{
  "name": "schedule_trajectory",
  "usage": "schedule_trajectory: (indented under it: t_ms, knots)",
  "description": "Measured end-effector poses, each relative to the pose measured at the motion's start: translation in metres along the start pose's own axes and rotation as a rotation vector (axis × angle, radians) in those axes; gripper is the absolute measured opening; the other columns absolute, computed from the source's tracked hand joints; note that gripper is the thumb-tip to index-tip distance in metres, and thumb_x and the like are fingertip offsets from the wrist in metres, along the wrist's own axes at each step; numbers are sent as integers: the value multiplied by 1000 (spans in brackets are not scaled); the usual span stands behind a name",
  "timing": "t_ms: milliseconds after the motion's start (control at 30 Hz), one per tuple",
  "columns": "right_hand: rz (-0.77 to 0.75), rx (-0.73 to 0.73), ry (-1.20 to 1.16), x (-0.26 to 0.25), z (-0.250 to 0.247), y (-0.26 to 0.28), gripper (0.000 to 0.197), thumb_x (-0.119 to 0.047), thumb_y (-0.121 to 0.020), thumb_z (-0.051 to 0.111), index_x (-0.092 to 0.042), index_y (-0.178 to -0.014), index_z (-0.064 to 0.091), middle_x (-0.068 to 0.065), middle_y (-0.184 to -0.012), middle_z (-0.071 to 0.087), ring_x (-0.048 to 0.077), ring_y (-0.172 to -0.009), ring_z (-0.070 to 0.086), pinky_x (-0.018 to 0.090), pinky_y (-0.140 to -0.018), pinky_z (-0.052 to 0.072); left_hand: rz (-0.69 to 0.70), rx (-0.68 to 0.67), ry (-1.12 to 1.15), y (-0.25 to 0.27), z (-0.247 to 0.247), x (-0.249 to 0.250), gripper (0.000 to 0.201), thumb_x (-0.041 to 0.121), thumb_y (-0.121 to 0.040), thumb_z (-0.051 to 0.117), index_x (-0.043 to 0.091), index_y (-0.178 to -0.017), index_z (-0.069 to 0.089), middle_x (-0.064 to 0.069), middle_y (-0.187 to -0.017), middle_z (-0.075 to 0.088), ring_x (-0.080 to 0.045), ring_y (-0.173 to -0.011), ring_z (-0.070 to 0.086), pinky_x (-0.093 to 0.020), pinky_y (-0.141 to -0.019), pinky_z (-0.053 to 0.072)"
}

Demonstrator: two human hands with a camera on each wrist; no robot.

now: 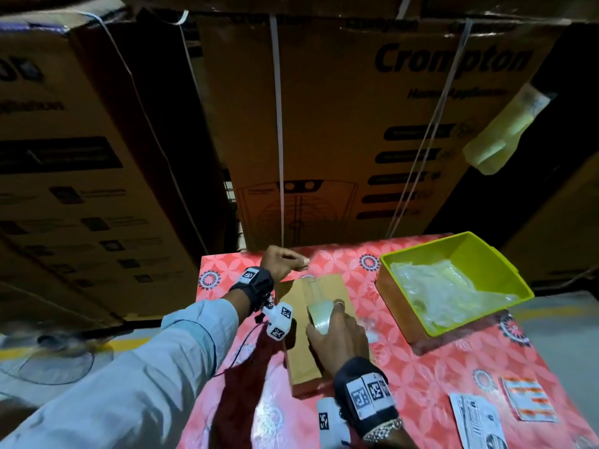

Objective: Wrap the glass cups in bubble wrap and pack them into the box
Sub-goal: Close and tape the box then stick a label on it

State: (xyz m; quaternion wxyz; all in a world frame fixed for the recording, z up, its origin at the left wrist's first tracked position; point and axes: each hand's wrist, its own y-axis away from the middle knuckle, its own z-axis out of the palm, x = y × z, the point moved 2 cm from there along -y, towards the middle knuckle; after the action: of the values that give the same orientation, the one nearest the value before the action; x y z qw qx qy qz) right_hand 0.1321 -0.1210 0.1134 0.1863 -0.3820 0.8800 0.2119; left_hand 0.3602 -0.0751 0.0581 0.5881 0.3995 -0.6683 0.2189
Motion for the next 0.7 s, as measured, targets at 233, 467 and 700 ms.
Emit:
schedule_trajectory:
  t_ms: [233, 467, 700]
  knots:
    - [5, -23, 36, -6, 6, -14, 76, -56, -94, 58, -11, -148, 30, 11, -123, 67, 33, -112, 63, 36, -84, 50, -118, -3, 63, -12, 6, -24, 15, 1, -84, 82, -10, -93, 77, -21, -81, 76, -15, -58, 71, -24, -56, 54]
    - [34, -35, 16, -5, 7, -23, 75, -59, -92, 59, -9, -143, 35, 9, -118, 69, 33, -109, 65, 36, -80, 51, -157, -13, 104, -22, 9, -37, 16, 5, -85, 82, -8, -94, 78, -21, -86, 77, -19, -61, 69, -24, -51, 50]
    - [59, -58, -35, 0, 10, -29, 75, -61, -88, 62, -12, -139, 37, 6, -113, 70, 30, -102, 68, 40, -82, 57, -211, -37, -41, -31, 11, -51, 7, 3, -82, 84, -2, -85, 80, -11, -71, 75, -11, -53, 65, -27, -61, 61]
